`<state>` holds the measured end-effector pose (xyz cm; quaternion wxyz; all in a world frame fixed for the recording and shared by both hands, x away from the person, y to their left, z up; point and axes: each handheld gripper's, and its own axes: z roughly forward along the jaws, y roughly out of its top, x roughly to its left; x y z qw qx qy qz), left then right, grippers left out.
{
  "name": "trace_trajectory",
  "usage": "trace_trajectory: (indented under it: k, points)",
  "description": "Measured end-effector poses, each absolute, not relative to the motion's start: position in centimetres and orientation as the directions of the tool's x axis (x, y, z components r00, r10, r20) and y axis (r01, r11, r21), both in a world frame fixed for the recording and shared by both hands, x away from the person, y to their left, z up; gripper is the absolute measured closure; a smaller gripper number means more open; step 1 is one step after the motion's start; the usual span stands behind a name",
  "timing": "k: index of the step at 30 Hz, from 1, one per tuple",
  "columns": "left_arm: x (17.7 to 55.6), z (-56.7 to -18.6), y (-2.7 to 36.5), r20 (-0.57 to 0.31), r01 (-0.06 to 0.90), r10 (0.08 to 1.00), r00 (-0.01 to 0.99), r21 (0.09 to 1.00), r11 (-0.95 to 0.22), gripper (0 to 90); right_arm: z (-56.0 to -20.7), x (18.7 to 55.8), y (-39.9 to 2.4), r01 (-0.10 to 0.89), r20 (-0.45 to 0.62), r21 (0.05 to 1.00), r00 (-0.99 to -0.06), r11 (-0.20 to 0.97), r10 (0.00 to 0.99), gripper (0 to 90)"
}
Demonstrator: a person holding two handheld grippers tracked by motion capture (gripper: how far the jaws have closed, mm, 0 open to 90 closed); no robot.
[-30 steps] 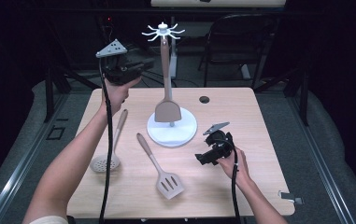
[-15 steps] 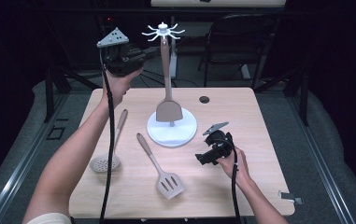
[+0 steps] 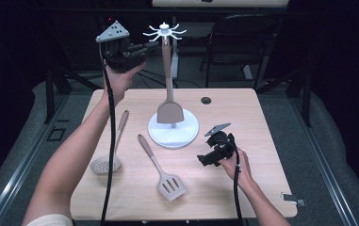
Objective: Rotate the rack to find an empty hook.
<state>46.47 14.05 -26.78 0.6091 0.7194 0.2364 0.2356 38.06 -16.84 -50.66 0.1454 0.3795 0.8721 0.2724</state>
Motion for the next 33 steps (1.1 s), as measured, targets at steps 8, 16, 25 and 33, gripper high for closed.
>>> trace_trajectory:
  k: [8,16,25,33]
  points:
    - [46.9,-26.5,14.4,0.062,0.057,0.661,0.748,0.986,-0.157,90.0,-50.7,38.1,-16.8,0.584,-0.049,0.583,-0.669,0.565,0.742,1.7]
    - [47.5,-26.5,14.8,0.058,0.067,0.691,0.720,0.986,-0.153,90.0,-50.7,38.1,-16.8,0.587,-0.040,0.583,-0.670,0.562,0.741,1.8]
    - [48.2,-26.4,15.0,0.049,0.081,0.706,0.706,0.985,-0.149,90.0,-50.8,38.1,-16.8,0.585,-0.047,0.579,-0.672,0.568,0.739,1.9]
    - [48.0,-26.4,15.0,0.044,0.082,0.703,0.710,0.986,-0.144,90.0,-50.7,38.1,-16.9,0.587,-0.045,0.575,-0.673,0.570,0.738,1.9]
